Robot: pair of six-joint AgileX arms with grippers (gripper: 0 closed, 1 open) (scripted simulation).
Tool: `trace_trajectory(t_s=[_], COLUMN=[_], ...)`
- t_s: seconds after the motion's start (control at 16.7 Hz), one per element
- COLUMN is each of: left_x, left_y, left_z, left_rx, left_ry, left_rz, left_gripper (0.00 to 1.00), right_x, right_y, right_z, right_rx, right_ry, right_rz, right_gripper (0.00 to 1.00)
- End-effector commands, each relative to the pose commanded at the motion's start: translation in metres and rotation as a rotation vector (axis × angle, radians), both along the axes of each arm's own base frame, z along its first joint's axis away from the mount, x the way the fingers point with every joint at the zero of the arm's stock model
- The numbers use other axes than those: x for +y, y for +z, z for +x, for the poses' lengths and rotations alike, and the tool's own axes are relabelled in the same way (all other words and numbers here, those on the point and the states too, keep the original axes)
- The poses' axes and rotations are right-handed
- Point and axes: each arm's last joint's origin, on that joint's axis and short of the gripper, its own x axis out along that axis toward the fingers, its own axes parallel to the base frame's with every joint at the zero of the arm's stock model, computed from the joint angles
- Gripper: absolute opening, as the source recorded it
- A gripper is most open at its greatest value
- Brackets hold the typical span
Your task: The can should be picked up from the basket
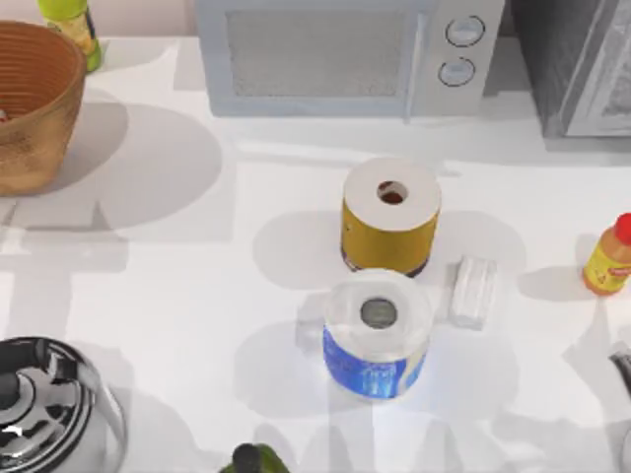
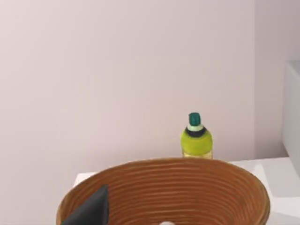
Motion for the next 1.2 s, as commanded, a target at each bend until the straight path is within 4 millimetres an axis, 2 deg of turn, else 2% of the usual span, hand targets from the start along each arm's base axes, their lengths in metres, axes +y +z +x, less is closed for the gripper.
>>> trace_trajectory(t_s=[0.12,0.24,0.36,0.48,0.66,0.84,1.02,1.2], left_x=[0.006,0.015,0.026,0.039,0.058,0.072,0.081,0.084], left_y=[0.033,0.056,0.067,0.061,0.023,-0.039,-0.100,-0.140], left_z=[0.028,0.066,0.113,0.165,0.242,0.301,0.335,0.349], left_rx=[0.072,0.167,0.282,0.417,0.645,0.880,1.082,1.211], left_ry=[0.019,0.036,0.048,0.051,0.045,0.030,0.016,0.007], left_rz=[0.016,0.023,0.022,0.010,-0.024,-0.075,-0.132,-0.177], left_gripper=[1.00,1.00,1.00,1.00,1.00,1.00,1.00,1.00], right_x=[0.000,0.000,0.000,0.000,0.000,0.000,0.000,0.000], right_y=[0.000,0.000,0.000,0.000,0.000,0.000,0.000,0.000], right_z=[0.000,0.000,0.000,0.000,0.000,0.000,0.000,0.000], right_rx=[0.000,0.000,0.000,0.000,0.000,0.000,0.000,0.000], right_ry=[0.000,0.000,0.000,0.000,0.000,0.000,0.000,0.000], right_rz=[0.000,0.000,0.000,0.000,0.000,0.000,0.000,0.000], right_gripper=[1.00,1.00,1.00,1.00,1.00,1.00,1.00,1.00])
